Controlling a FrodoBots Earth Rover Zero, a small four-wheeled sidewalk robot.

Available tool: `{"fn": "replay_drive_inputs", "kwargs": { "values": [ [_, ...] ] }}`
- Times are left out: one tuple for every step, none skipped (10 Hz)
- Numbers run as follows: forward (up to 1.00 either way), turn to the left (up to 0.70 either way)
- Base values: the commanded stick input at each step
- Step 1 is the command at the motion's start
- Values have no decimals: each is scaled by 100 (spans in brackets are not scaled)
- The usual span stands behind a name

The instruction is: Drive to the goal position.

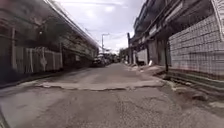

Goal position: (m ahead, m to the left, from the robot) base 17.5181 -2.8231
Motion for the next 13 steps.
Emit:
{"fn": "replay_drive_inputs", "kwargs": {
  "values": [
    [70, 1],
    [70, 1],
    [70, 1],
    [70, 1],
    [70, 1],
    [70, 1],
    [70, 1],
    [70, 1],
    [70, 1],
    [70, 1],
    [70, 1],
    [70, 2],
    [70, 3]
  ]
}}
